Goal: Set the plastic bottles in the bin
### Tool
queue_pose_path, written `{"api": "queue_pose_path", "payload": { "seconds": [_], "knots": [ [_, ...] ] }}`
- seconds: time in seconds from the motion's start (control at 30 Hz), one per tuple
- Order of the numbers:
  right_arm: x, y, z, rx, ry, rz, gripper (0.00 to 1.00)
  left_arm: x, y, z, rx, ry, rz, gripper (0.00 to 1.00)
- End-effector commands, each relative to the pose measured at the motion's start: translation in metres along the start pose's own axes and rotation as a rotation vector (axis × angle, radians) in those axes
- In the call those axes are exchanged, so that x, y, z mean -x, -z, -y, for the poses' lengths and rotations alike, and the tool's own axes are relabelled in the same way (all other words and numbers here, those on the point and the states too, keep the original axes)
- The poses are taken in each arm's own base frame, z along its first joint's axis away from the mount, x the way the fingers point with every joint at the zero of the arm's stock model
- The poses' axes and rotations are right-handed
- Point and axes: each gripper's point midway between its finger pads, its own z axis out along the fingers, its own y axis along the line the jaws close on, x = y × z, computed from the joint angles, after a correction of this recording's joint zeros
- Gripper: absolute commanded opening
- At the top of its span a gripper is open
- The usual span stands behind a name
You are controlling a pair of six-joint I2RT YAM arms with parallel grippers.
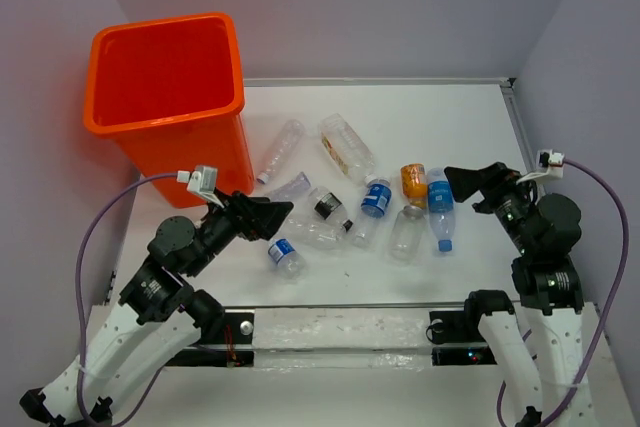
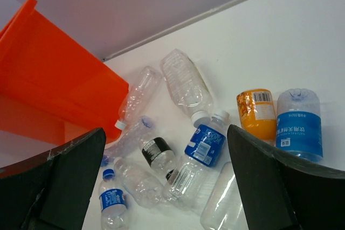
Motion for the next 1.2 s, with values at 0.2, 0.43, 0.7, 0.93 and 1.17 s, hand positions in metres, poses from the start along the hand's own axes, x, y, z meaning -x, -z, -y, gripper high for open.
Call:
{"api": "queue_pose_path", "payload": {
  "seconds": [0.2, 0.43, 0.7, 0.93, 1.17],
  "knots": [
    [-0.024, -0.007, 0.014, -0.018, -0.033, -0.071, 1.00, -0.047, 0.002, -0.043, 0.251, 0.141, -0.205, 0.93],
    [-0.049, -0.015, 0.019, 0.008, -0.085, -0.155, 1.00, -0.093, 0.016, -0.093, 0.556, 0.178, -0.399, 0.92],
    [-0.061, -0.018, 0.027, -0.006, -0.082, -0.183, 1.00, -0.110, 0.031, -0.138, 0.767, 0.203, -0.358, 0.93],
    [-0.065, -0.019, 0.020, 0.046, -0.096, -0.196, 1.00, -0.116, 0.016, -0.162, 0.858, 0.196, -0.317, 0.93],
    [-0.073, -0.018, 0.024, 0.048, -0.096, -0.201, 1.00, -0.139, 0.007, -0.185, 0.894, 0.196, -0.319, 0.92]
  ]
}}
